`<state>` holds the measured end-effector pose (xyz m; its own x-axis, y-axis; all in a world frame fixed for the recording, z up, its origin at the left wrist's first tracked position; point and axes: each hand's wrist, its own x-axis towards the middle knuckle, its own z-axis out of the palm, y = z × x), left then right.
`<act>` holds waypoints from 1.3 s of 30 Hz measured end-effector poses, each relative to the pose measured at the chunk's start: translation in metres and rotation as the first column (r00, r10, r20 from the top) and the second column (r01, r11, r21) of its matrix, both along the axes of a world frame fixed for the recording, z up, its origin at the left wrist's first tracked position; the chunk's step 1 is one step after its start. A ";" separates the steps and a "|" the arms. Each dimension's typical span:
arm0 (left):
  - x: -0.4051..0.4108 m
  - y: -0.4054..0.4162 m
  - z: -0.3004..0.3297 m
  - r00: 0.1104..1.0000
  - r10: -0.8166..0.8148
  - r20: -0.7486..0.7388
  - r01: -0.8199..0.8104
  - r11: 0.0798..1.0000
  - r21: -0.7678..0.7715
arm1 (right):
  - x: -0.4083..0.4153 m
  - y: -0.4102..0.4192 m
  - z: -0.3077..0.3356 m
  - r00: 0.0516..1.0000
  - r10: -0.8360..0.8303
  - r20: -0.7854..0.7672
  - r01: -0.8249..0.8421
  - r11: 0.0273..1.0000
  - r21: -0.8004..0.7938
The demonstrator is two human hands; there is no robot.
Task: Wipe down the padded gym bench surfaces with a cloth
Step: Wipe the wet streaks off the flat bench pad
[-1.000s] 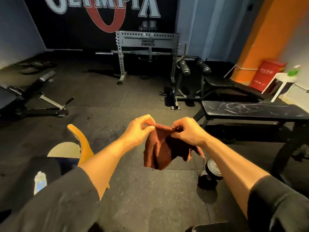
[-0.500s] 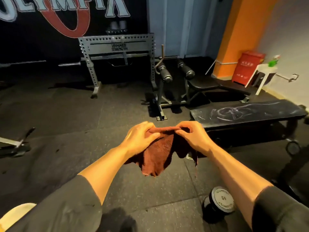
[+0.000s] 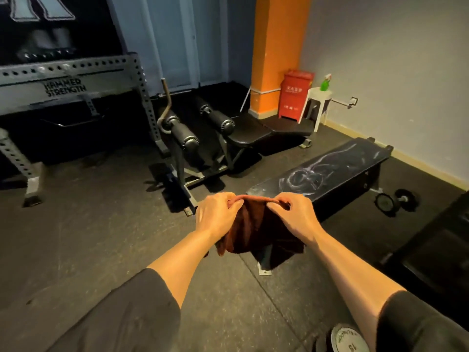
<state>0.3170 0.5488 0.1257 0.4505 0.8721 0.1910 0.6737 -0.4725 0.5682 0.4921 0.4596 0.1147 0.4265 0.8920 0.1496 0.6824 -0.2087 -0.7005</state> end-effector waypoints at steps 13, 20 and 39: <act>0.213 0.278 -0.021 0.888 0.045 0.457 0.271 0.753 -0.600 | 0.120 0.283 -0.015 0.797 0.062 -0.600 0.042 0.986 0.158; 0.290 0.430 -0.039 0.842 -0.329 0.428 0.520 0.710 -0.476 | 0.188 0.385 -0.022 0.770 -0.167 -0.616 0.301 0.946 0.119; 0.478 0.475 -0.131 0.097 -0.994 0.052 0.851 0.055 -0.523 | 0.241 0.337 -0.141 0.349 -0.877 -0.331 0.892 0.420 -0.171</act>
<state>0.7946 1.0235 -0.0050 0.8842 -0.3813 -0.2698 -0.0432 -0.6419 0.7656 0.7327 0.7964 -0.0258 0.9873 -0.0349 -0.1548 -0.1502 -0.5205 -0.8405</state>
